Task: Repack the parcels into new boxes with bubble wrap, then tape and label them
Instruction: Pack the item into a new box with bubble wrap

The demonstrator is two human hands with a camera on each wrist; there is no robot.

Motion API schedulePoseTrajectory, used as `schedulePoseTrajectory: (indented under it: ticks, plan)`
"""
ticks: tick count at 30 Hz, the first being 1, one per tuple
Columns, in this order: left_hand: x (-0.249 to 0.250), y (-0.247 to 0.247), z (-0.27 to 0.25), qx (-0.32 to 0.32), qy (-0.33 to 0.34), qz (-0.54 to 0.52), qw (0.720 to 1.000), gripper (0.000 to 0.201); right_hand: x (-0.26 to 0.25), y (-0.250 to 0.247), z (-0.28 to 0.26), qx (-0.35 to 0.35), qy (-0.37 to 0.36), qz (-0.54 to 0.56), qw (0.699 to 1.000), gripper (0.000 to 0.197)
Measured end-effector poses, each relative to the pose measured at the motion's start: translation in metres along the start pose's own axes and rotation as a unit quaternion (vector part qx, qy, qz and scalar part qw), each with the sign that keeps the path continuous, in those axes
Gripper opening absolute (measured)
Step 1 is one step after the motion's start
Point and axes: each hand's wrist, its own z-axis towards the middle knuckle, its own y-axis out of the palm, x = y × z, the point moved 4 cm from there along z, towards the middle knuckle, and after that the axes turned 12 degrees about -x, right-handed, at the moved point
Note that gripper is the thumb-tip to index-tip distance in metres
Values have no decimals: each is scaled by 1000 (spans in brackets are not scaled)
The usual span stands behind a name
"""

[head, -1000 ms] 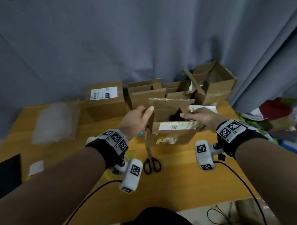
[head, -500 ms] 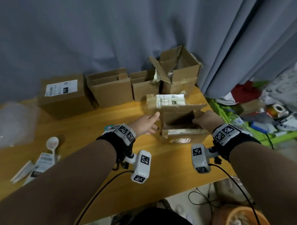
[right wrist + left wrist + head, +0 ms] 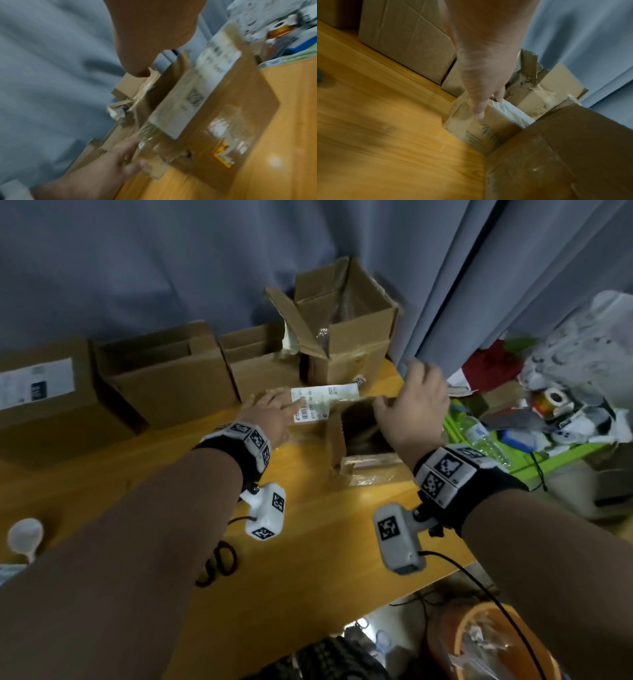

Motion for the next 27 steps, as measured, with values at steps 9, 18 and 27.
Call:
schedulePoseTrajectory:
  ticks: [9,18,27]
  plan:
    - [-58,-7,-58,124,-49,-52,990,59,-116,36,6,-140,-195,1,971,45]
    - [-180,-21,-99,119,-217,-17,969,70,-170,75,4,-237,-176,48,954,42]
    - [-168,-40,-131,276,-127,-130,944,21,-178,81,-21,-223,-146,140,953,41]
